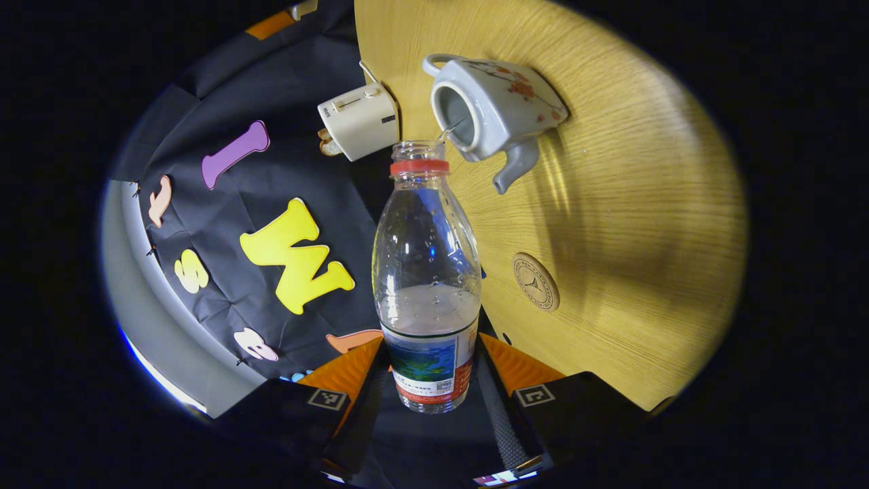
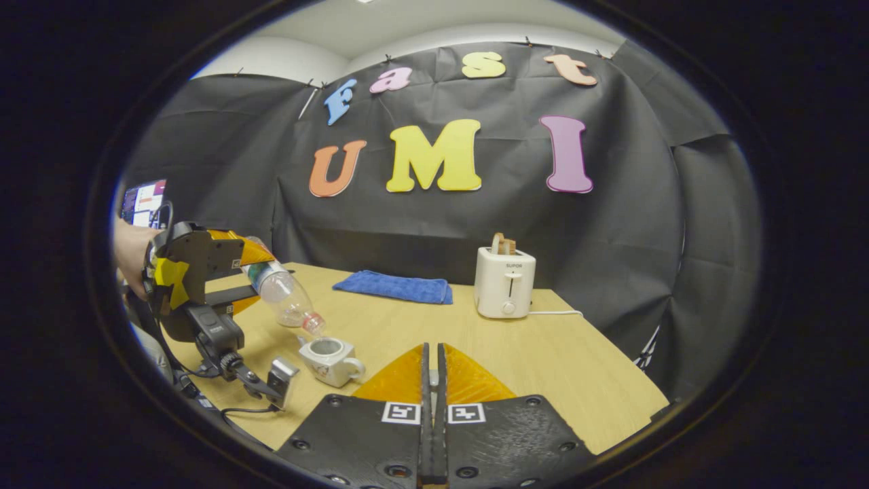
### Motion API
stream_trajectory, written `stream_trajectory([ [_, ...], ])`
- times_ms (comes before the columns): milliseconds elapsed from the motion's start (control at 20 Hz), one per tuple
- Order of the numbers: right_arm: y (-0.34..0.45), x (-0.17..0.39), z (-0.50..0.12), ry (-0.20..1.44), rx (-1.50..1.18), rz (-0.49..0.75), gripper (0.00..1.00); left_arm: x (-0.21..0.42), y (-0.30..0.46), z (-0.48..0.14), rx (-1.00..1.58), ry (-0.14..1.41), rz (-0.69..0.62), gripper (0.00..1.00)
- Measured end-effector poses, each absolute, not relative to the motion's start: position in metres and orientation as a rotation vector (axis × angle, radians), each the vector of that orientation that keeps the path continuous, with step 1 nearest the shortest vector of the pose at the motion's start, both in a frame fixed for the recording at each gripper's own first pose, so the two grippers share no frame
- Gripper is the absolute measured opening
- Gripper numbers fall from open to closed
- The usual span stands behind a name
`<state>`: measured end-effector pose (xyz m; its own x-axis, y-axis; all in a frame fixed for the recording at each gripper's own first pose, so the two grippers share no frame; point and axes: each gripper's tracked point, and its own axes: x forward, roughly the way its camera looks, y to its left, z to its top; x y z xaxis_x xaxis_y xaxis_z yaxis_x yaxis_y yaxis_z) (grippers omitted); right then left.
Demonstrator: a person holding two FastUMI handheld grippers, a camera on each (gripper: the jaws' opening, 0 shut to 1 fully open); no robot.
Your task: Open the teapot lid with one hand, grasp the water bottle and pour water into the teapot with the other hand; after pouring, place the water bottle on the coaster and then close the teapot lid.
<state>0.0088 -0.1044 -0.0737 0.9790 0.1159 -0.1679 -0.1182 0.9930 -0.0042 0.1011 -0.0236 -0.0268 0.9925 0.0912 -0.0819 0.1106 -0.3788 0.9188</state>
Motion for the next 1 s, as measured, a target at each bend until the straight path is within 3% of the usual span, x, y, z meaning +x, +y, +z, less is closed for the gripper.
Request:
stream_trajectory([
  [150,-0.105,0.009,-0.075,0.170,-0.011,0.119,0.00,0.101,-0.022,-0.025,1.978,0.150,-0.016,0.75],
  [200,-0.106,0.009,-0.075,0.170,-0.009,0.119,0.00,0.101,-0.022,-0.023,1.986,0.153,-0.013,0.79],
  [250,-0.106,0.008,-0.075,0.171,-0.007,0.119,0.00,0.100,-0.023,-0.022,1.992,0.150,-0.010,0.75],
  [1000,-0.114,0.005,-0.078,0.167,-0.001,0.114,0.00,0.095,-0.026,-0.014,2.067,0.171,0.007,0.75],
])
